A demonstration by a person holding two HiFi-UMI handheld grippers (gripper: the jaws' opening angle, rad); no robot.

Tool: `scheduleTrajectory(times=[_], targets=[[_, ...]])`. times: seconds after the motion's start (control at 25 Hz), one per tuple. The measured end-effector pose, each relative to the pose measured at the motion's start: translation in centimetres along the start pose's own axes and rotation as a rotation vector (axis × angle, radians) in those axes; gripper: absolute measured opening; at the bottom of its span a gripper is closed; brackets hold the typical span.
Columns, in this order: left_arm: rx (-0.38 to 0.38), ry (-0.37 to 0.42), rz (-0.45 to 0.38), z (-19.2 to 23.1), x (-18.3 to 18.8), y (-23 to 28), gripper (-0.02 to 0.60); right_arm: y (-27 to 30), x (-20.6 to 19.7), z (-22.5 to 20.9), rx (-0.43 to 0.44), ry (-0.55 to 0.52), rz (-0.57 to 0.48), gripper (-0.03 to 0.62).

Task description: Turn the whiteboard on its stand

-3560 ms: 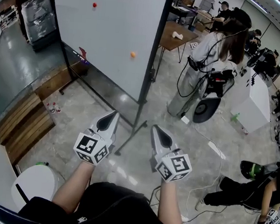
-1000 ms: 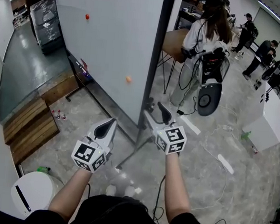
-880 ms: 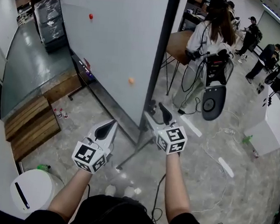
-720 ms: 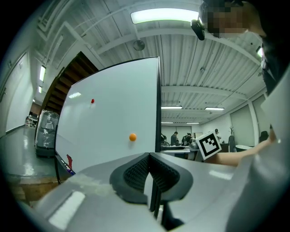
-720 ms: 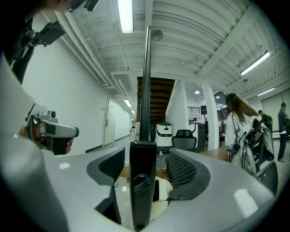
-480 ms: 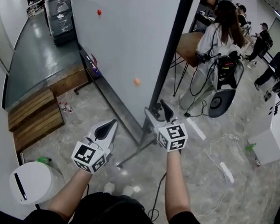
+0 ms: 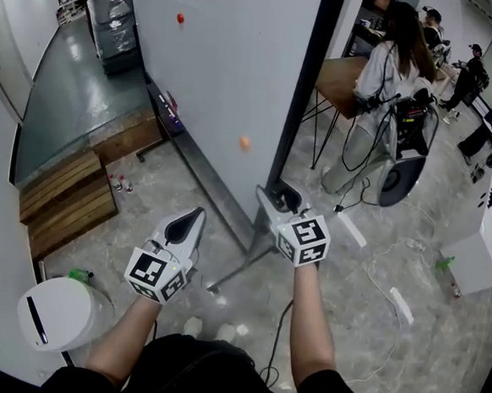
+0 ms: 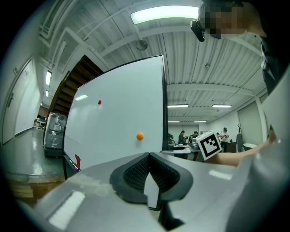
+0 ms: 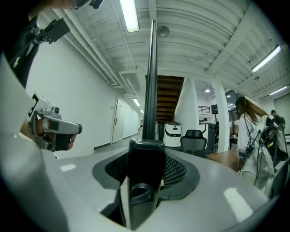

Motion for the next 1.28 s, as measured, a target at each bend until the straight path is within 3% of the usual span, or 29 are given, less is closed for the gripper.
scheduleTrajectory(times=[1.28], targets=[[0.014, 0.016, -0.007, -0.4, 1.0, -2.0, 0.002, -1.3, 0.5, 0.5, 0.009, 0.003, 0.081, 0.184]])
Point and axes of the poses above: the fingertips, and each gripper's own axes: y forward along the fingers, z to its left, x out of its top, the point moved 4 cm from there along -y, backward along the fingers, and after that the axes turned 14 degrees about -x, right-handed, at the moved point
